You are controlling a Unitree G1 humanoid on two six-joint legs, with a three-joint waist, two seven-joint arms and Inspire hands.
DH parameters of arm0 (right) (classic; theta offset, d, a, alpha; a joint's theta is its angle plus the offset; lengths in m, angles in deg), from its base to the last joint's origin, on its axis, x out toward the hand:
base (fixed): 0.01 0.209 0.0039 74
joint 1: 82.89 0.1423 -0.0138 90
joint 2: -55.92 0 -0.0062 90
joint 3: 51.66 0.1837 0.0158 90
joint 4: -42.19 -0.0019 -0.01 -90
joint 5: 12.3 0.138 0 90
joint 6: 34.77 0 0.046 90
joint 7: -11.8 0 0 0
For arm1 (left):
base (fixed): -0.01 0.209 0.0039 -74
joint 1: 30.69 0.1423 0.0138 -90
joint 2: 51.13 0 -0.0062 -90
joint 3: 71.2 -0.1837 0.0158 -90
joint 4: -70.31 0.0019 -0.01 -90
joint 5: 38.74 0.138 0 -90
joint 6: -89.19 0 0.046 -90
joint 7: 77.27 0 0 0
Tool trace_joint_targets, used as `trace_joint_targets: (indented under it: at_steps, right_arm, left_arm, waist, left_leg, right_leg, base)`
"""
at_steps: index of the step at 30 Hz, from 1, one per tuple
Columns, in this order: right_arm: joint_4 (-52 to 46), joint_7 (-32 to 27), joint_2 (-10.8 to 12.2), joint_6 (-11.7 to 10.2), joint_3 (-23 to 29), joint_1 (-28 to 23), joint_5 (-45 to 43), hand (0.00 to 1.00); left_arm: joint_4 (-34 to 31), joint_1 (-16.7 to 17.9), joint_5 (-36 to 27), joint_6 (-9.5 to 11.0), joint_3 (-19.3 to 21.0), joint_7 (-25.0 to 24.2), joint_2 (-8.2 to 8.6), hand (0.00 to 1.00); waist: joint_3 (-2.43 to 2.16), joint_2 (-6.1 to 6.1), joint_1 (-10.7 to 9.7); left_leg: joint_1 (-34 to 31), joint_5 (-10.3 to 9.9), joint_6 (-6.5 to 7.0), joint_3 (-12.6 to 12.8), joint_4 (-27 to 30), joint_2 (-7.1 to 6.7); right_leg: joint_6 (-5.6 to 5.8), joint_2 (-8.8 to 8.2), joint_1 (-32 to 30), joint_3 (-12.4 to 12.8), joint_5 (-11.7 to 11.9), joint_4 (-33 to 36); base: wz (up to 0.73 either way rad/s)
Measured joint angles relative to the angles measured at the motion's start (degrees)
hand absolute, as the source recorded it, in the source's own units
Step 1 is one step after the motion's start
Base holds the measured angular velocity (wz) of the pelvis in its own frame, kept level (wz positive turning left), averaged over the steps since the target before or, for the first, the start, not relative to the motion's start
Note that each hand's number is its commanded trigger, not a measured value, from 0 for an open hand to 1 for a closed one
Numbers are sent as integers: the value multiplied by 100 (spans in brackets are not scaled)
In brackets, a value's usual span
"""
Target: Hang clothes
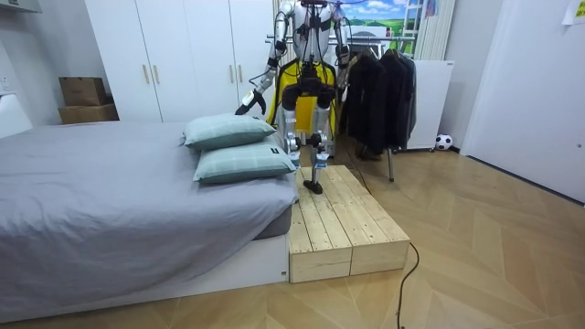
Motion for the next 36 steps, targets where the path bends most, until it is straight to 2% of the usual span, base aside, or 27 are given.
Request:
trace_joint_targets:
  at_steps: [4,9,18,24,36]
  right_arm:
    - [494,197,5,8,-8,-113,-357,0]
    - [971,448,10,4,-10,-166,-388,0]
    - [1653,819,88,73,-242,-166,-465,0]
    - [1770,958,108,185,-234,-184,-498,0]
    - [2292,1101,113,311,-232,95,-752,0]
  left_arm:
    - [35,37,-76,0,-1,-92,-7,0]
    - [111,18,-249,1,-11,-207,-47,0]
    - [120,-74,-464,-20,-15,-270,-19,0]
    - [165,-130,-454,-124,-8,-365,-4,0]
    - [465,-409,-432,-345,-11,-477,-68,0]
  waist:
    - [-10,18,-112]
    - [-6,30,-127]
    - [19,83,-103]
    - [21,122,-106]
    - [20,125,-119]
  left_leg:
    - [-56,0,0,3,8,-2]
    - [-44,0,0,1,-4,0]
    - [-42,0,1,23,-29,-4]
    - [-40,0,1,160,-29,2]
    - [-59,0,1,139,-29,2]
  right_leg:
    - [-3,-8,-39,3,2,18]
    - [-3,-8,-9,24,2,-1]
    - [0,-4,-46,20,3,13]
    - [1,-3,-49,15,2,4]
    - [1,-16,-45,-20,2,-5]
  base:
    - [-1]
    - [0]
    - [0]
    - [0]
    - [1]
